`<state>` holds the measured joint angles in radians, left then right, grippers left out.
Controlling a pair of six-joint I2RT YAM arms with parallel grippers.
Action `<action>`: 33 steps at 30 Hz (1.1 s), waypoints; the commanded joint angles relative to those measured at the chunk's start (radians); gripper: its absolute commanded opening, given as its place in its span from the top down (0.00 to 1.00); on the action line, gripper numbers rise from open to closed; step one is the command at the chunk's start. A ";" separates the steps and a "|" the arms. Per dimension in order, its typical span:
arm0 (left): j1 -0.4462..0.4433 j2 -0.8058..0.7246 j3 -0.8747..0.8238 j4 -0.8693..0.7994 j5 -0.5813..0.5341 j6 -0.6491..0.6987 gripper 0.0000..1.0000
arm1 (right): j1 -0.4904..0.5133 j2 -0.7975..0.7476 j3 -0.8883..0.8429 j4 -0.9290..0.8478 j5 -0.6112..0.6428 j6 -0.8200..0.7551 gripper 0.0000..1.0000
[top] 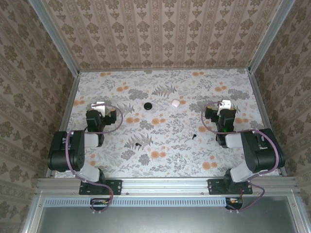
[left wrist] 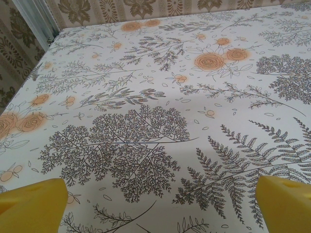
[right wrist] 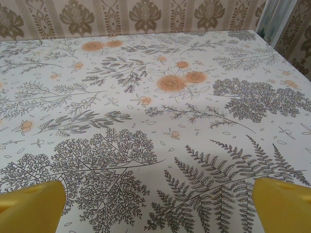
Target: Insert the wireless bluetooth earbuds into the charging case
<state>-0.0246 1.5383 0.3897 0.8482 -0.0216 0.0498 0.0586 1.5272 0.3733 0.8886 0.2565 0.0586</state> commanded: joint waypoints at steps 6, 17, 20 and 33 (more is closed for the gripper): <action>0.006 -0.003 0.017 -0.001 0.017 0.009 0.00 | -0.005 0.006 0.015 0.010 -0.010 0.001 0.00; 0.014 -0.001 0.018 -0.003 0.030 0.002 0.00 | -0.005 0.008 0.015 0.008 -0.010 0.001 0.00; 0.015 -0.001 0.018 -0.003 0.029 0.002 0.00 | -0.005 0.007 0.014 0.009 -0.012 0.001 0.00; 0.019 -0.135 0.024 -0.134 -0.114 -0.056 0.00 | -0.004 -0.114 0.136 -0.320 -0.080 -0.018 0.00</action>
<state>-0.0139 1.4841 0.3885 0.8085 -0.0872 0.0223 0.0570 1.4990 0.4160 0.7712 0.2279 0.0521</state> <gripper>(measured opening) 0.997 0.999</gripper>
